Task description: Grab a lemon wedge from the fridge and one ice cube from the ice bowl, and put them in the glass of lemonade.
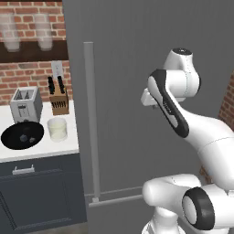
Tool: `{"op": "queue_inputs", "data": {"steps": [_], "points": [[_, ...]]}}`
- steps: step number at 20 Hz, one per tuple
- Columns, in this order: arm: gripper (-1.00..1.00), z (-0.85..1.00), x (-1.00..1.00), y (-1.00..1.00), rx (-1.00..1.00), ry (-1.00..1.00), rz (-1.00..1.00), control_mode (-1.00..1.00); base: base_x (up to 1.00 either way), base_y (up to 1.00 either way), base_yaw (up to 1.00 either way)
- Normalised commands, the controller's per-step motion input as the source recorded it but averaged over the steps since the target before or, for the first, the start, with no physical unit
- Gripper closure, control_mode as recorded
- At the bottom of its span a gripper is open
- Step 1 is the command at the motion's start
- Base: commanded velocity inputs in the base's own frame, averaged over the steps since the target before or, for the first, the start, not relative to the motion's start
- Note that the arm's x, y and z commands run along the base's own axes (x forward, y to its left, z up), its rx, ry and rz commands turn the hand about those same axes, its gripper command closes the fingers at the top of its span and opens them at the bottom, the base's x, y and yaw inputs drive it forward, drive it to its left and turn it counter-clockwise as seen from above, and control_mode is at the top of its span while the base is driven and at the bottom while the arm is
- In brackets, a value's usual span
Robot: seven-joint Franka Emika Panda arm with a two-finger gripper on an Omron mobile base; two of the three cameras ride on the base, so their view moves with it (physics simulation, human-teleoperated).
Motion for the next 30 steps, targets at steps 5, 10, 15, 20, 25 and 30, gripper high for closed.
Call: {"op": "queue_inputs", "data": {"steps": [5,10,15,20,25,30], "points": [[-1.00,-0.01,-0.35,-0.03,0.00,0.00,0.00,-1.00,0.00,0.00,0.00],[-1.00,-0.02,-0.40,0.40,-0.01,-0.03,0.00,-1.00,0.00,0.00,0.00],[-1.00,-0.01,-0.07,0.40,-0.04,-0.03,0.00,1.00,-0.11,0.60,0.01],[-1.00,0.00,0.00,0.00,0.00,0.00,0.00,1.00,-0.04,1.00,0.00],[-1.00,0.00,0.00,0.00,0.00,0.00,0.00,1.00,0.05,1.00,0.00],[-1.00,0.00,0.00,0.00,0.00,0.00,0.00,1.00,0.32,0.81,-0.01]]}}
